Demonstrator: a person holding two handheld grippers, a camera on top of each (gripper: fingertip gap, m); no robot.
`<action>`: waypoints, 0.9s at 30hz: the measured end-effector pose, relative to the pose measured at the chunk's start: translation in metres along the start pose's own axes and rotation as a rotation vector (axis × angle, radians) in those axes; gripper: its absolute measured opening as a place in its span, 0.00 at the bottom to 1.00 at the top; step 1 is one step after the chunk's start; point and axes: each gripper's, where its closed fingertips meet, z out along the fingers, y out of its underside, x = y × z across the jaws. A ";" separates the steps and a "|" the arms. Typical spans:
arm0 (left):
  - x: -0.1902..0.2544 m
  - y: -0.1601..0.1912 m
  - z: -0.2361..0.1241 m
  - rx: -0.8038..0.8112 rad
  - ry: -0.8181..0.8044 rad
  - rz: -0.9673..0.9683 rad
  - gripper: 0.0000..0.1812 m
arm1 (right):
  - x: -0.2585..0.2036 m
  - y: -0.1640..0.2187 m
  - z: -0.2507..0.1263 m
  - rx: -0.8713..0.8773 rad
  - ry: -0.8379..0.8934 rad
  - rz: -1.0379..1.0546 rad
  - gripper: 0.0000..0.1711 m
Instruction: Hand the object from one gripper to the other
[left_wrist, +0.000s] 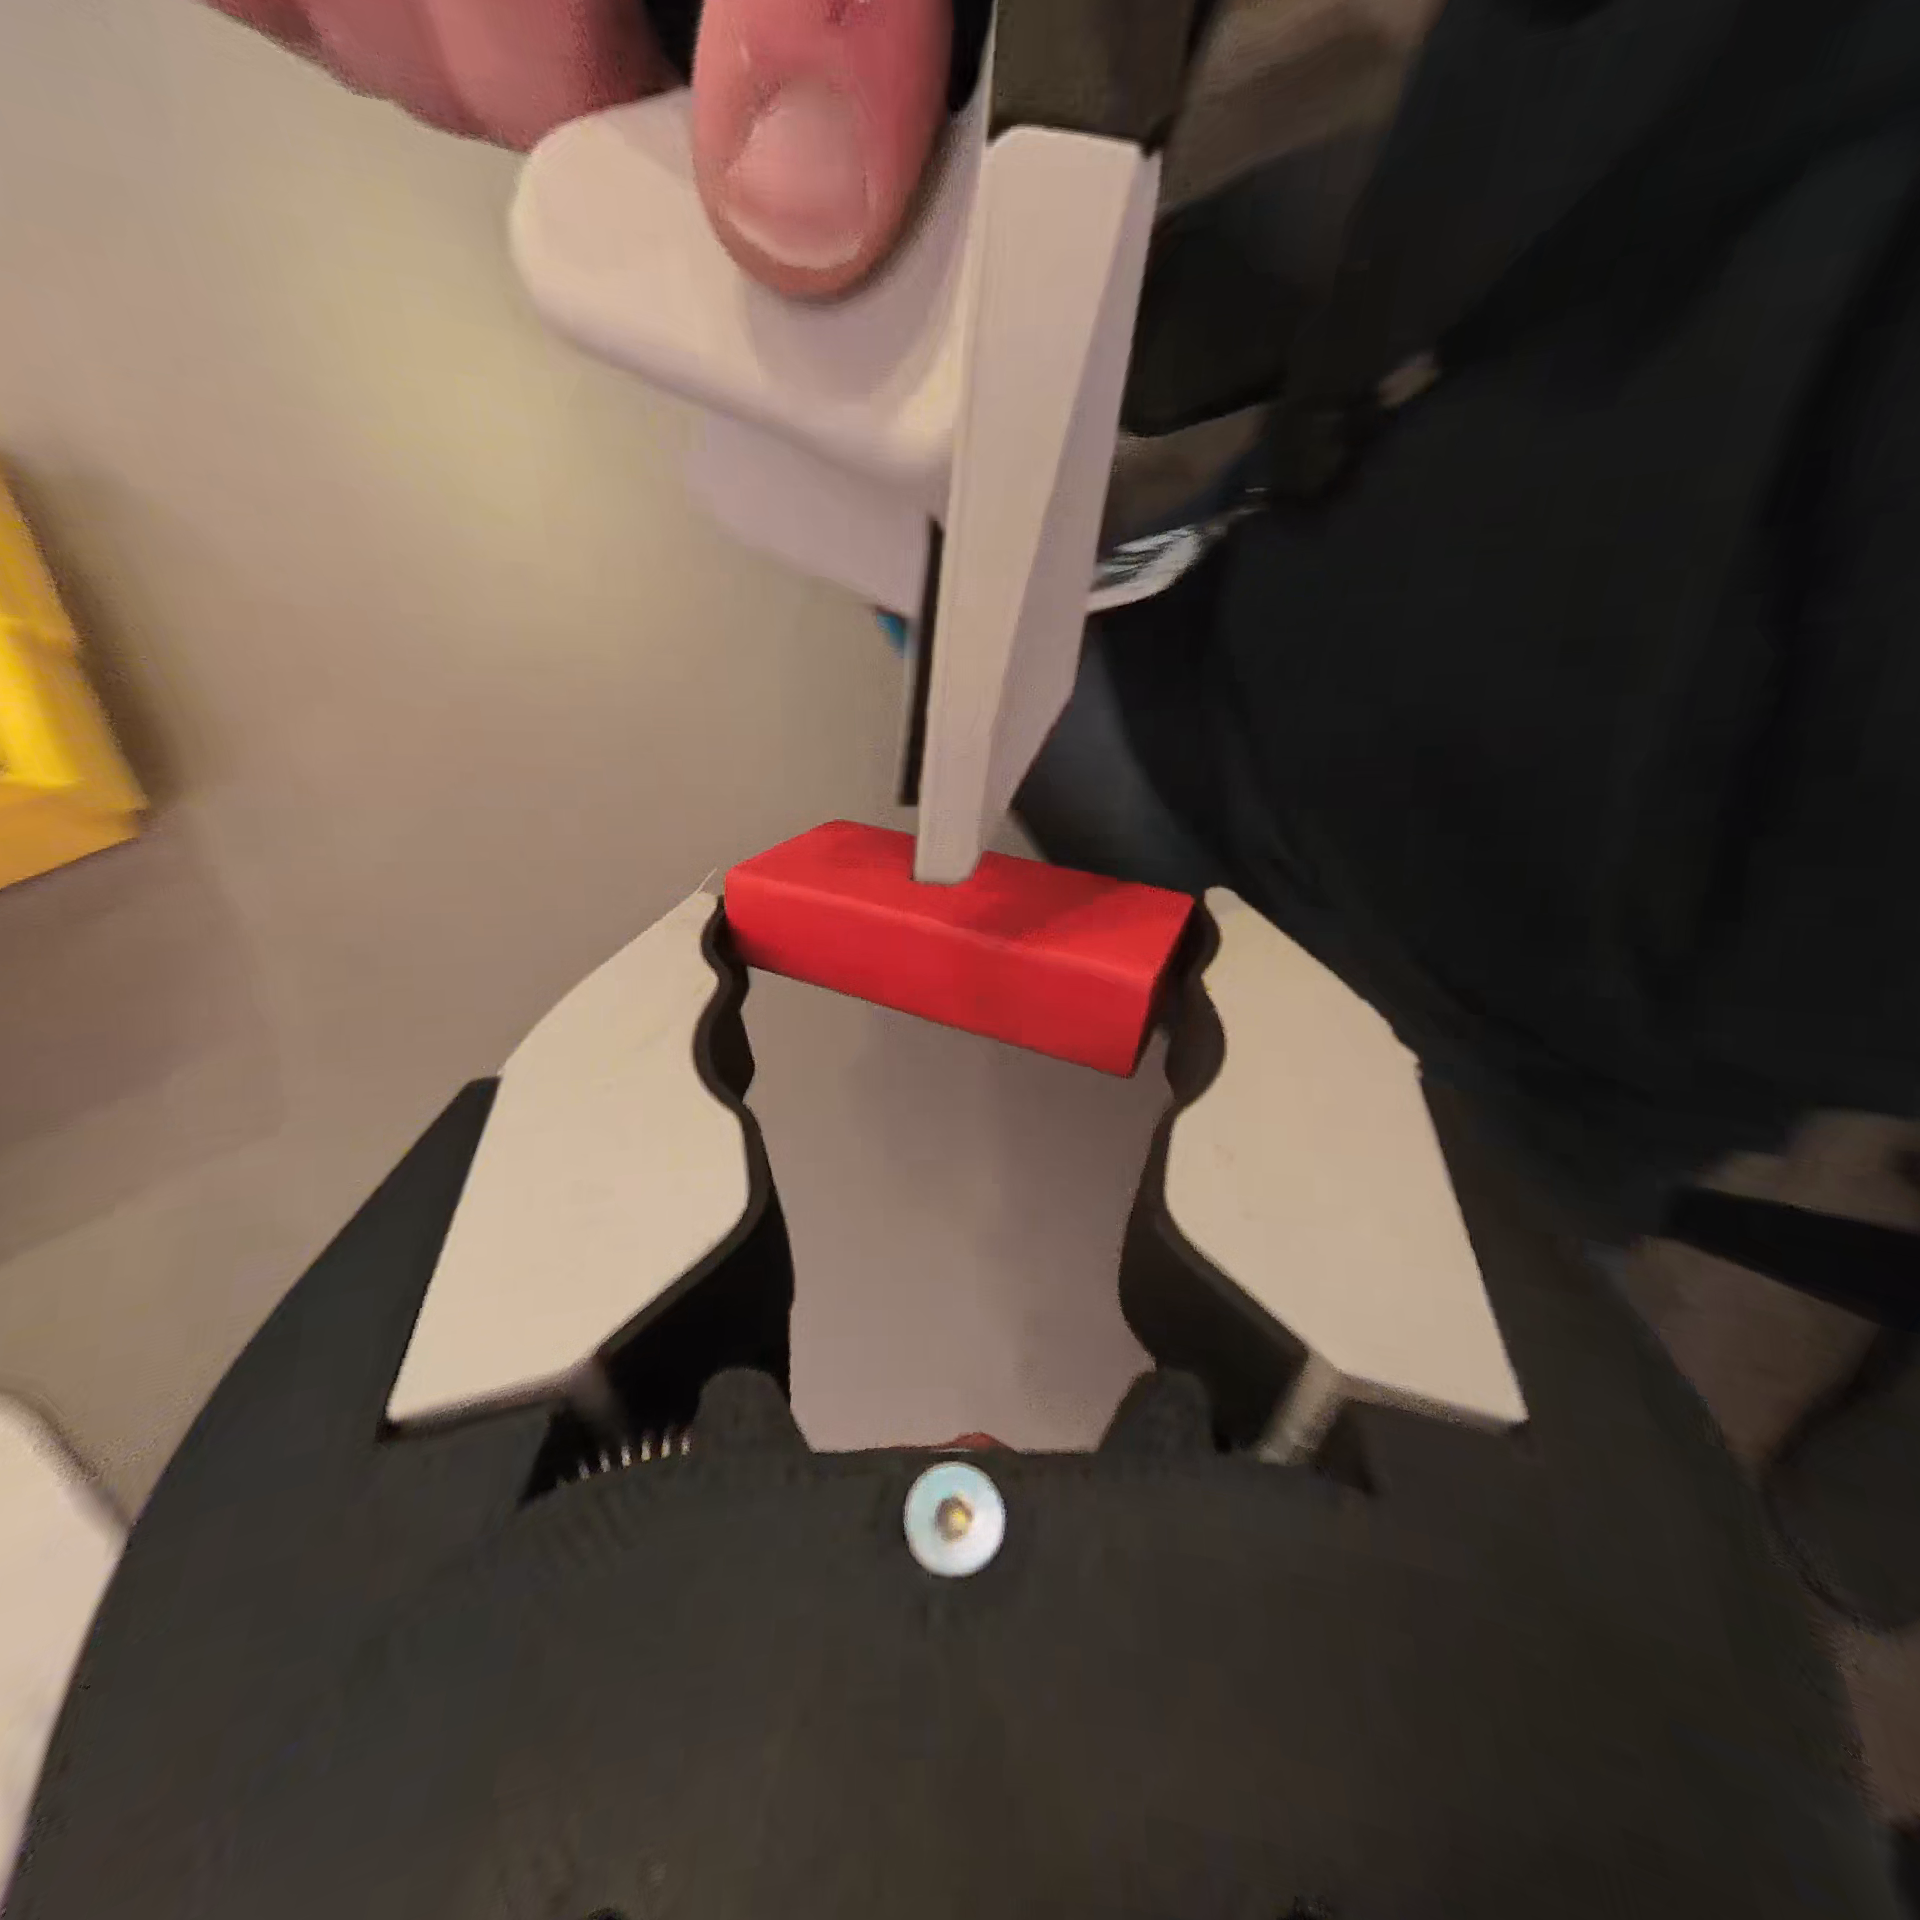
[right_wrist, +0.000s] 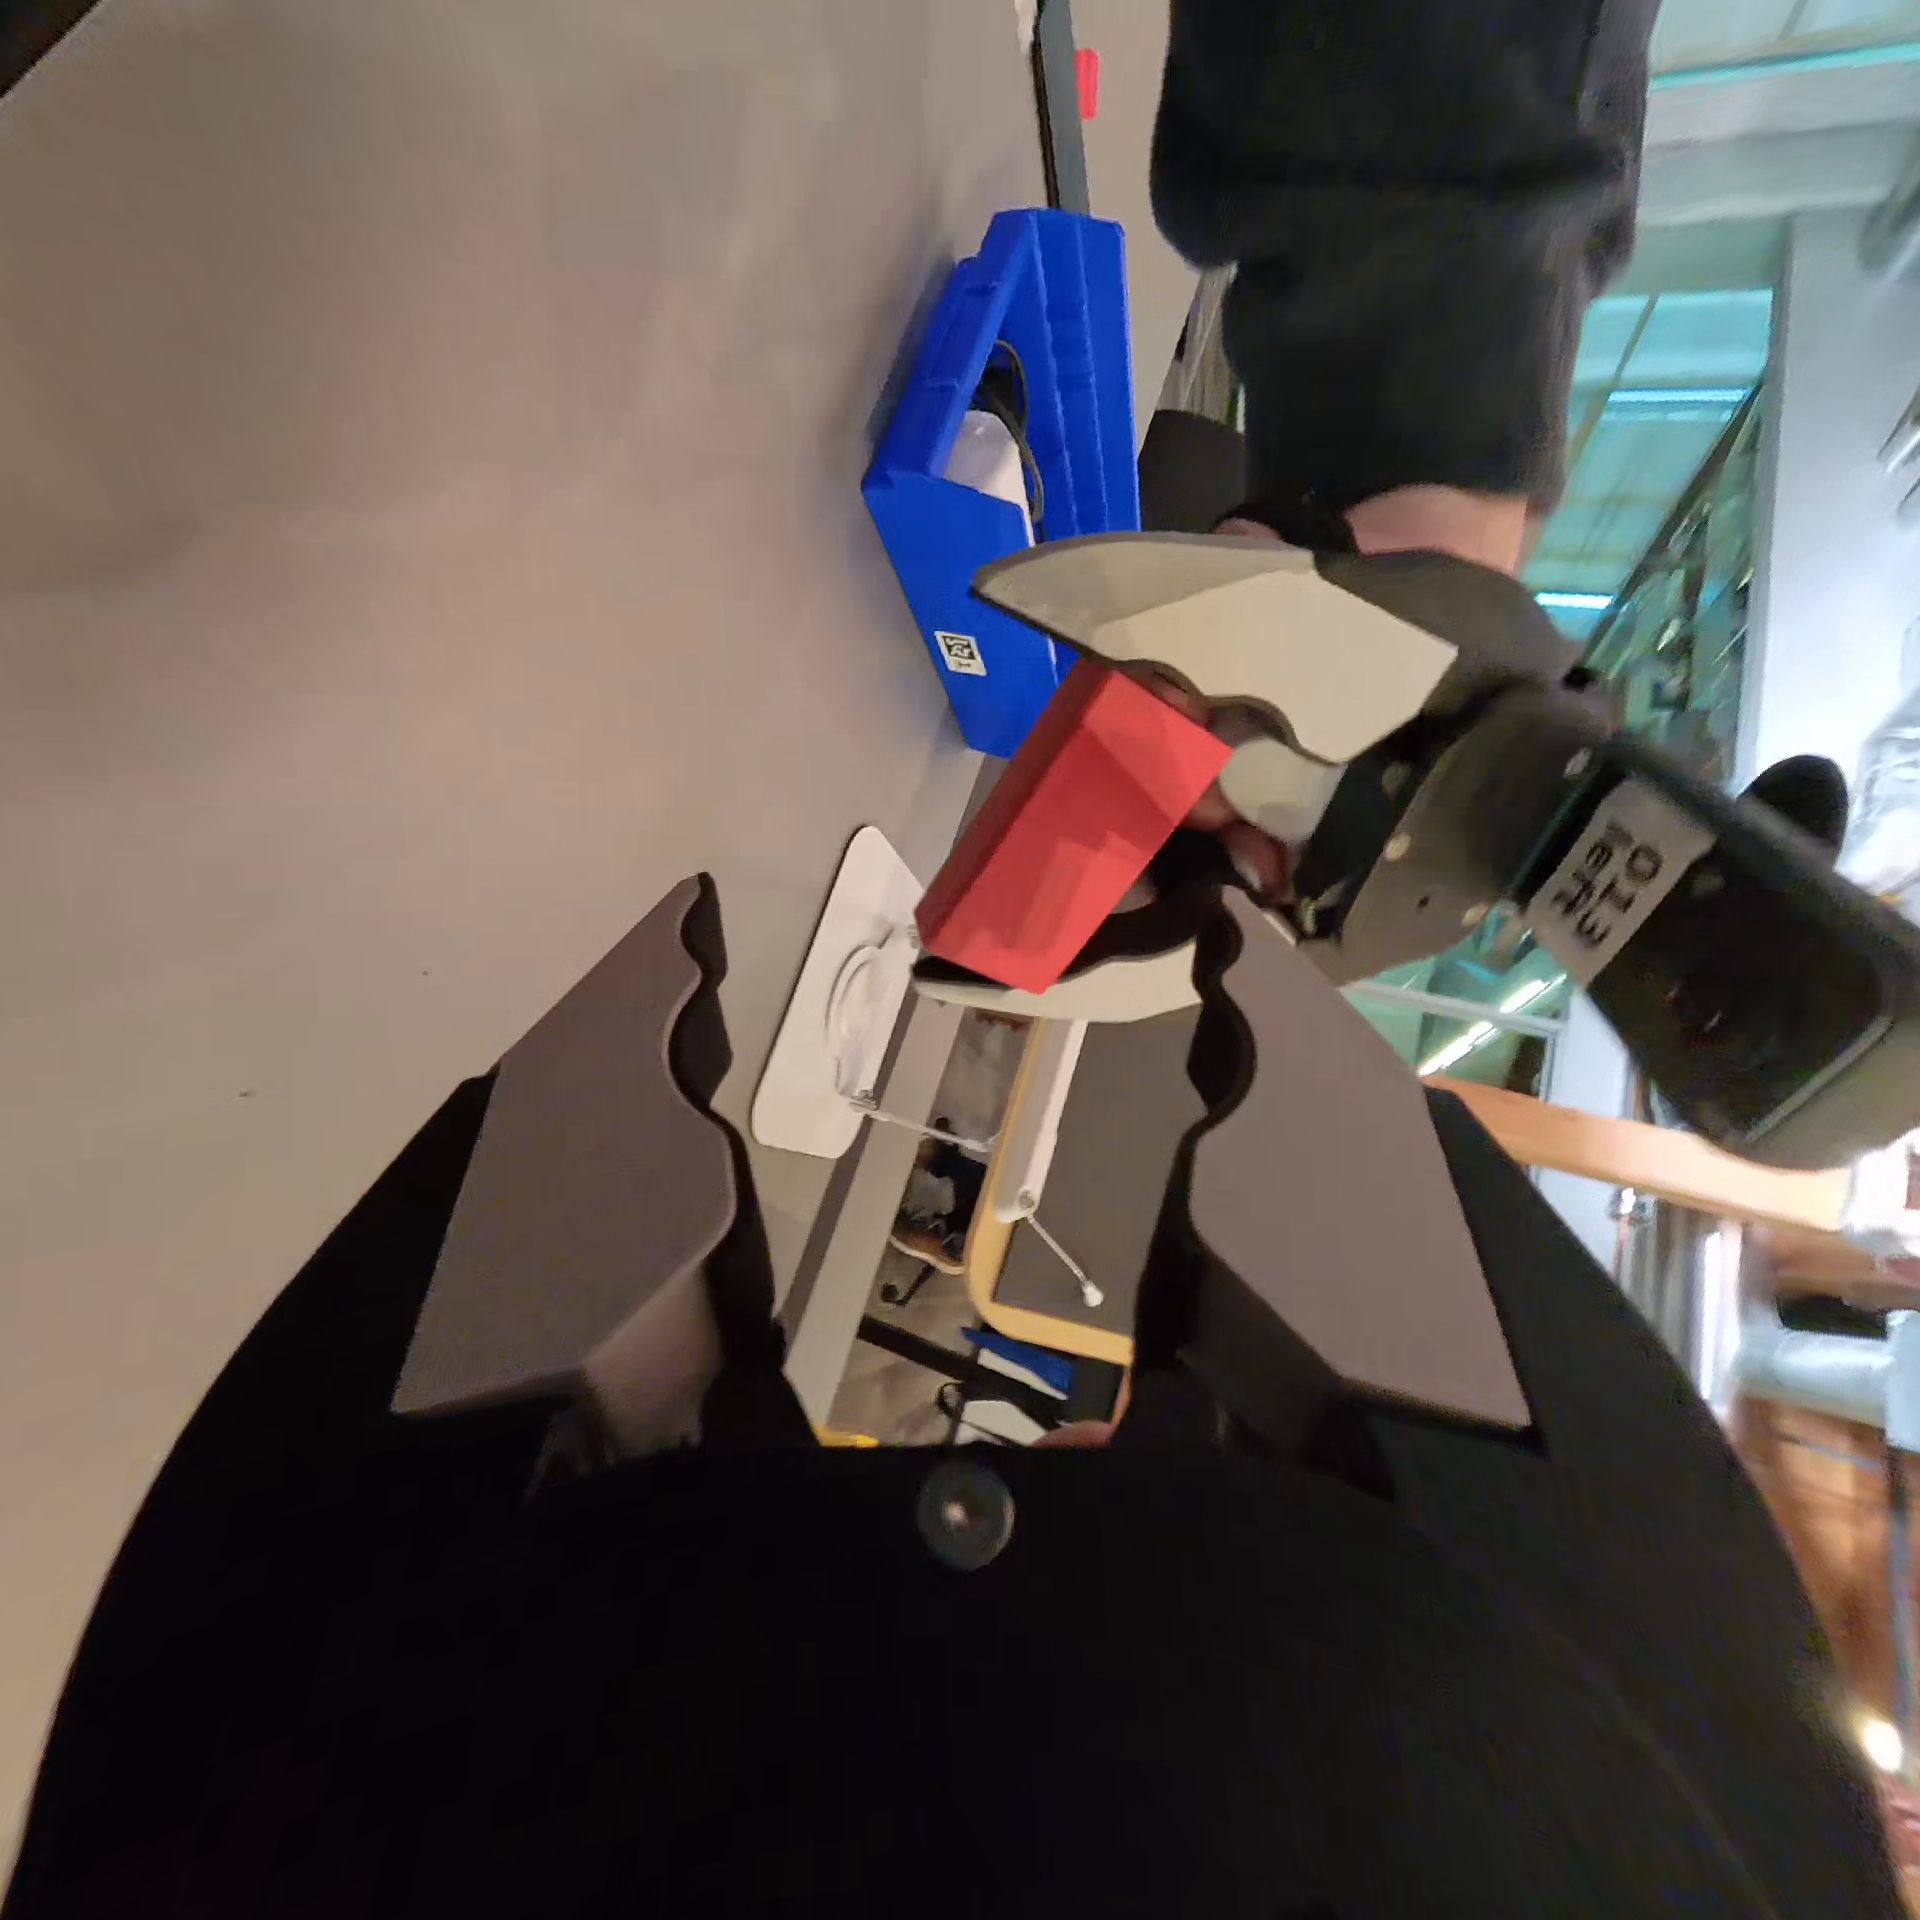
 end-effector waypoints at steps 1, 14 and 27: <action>0.006 -0.001 0.001 -0.003 0.057 -0.004 0.44 | 0.000 -0.002 0.001 0.003 -0.002 -0.019 0.54; 0.043 -0.012 0.013 0.010 0.493 -0.043 0.44 | -0.003 -0.031 -0.005 0.103 -0.045 -0.078 0.56; 0.044 -0.020 0.018 0.036 0.549 -0.012 0.44 | -0.006 -0.038 -0.003 0.149 -0.186 0.237 0.53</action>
